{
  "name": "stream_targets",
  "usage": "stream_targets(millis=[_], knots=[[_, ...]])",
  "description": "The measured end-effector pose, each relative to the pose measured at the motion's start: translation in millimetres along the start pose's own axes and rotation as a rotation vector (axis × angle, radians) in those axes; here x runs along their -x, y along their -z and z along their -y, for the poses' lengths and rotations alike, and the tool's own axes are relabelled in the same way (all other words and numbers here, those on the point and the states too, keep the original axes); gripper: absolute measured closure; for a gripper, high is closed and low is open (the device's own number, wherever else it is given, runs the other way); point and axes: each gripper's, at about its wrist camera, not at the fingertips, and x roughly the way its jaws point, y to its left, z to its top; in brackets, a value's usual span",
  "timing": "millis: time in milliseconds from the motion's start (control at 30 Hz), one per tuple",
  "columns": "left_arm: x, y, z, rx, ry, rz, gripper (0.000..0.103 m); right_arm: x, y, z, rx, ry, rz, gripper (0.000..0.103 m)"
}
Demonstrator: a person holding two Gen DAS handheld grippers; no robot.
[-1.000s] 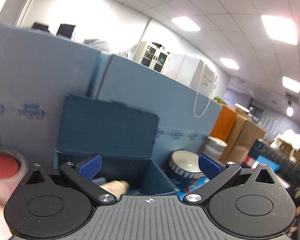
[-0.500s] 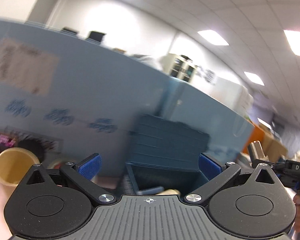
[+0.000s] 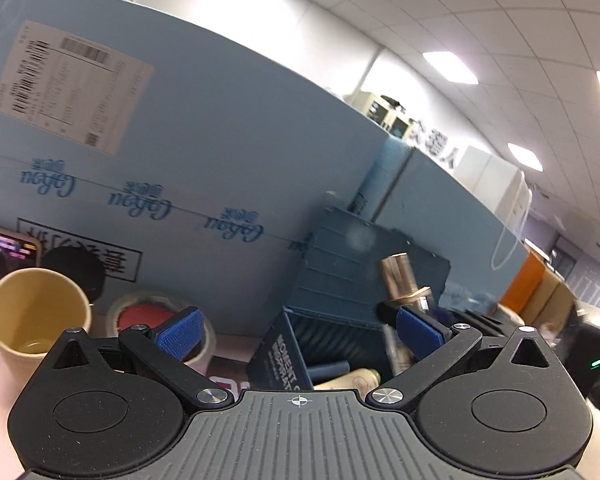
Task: Organize rigid objects
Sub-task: 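Lift the glass bottle with the right tool toward the blue box, then lower the glass bottle into the blue box and open the right tool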
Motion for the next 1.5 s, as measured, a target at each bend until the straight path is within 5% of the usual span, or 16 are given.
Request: stream_targets(millis=[133,400,533,733,933,1500], knots=[[-3.4,1.5,6.0,-0.021,0.020,-0.016,0.000,-11.0,14.8,-11.0,0.197,0.027,-0.038,0.068],[-8.3,3.5,8.9,-0.035,0.030,-0.040,0.000,-9.9,13.4,-14.1,0.276,-0.054,-0.110,0.068],[-10.1,2.9,8.6,-0.034,0.033,-0.046,0.000,-11.8,6.5,-6.4,0.212,-0.107,-0.172,0.068],[-11.0,3.5,6.4,-0.027,0.034,-0.047,0.000,-3.5,-4.8,6.2,0.046,-0.171,-0.138,0.064],[-12.0,3.4,5.6,-0.026,0.030,-0.052,0.000,6.3,-9.2,16.3,-0.098,-0.208,-0.113,0.047],[-15.8,5.3,8.7,-0.039,0.034,-0.065,0.000,29.7,-8.3,20.0,-0.342,-0.104,-0.101,0.026]])
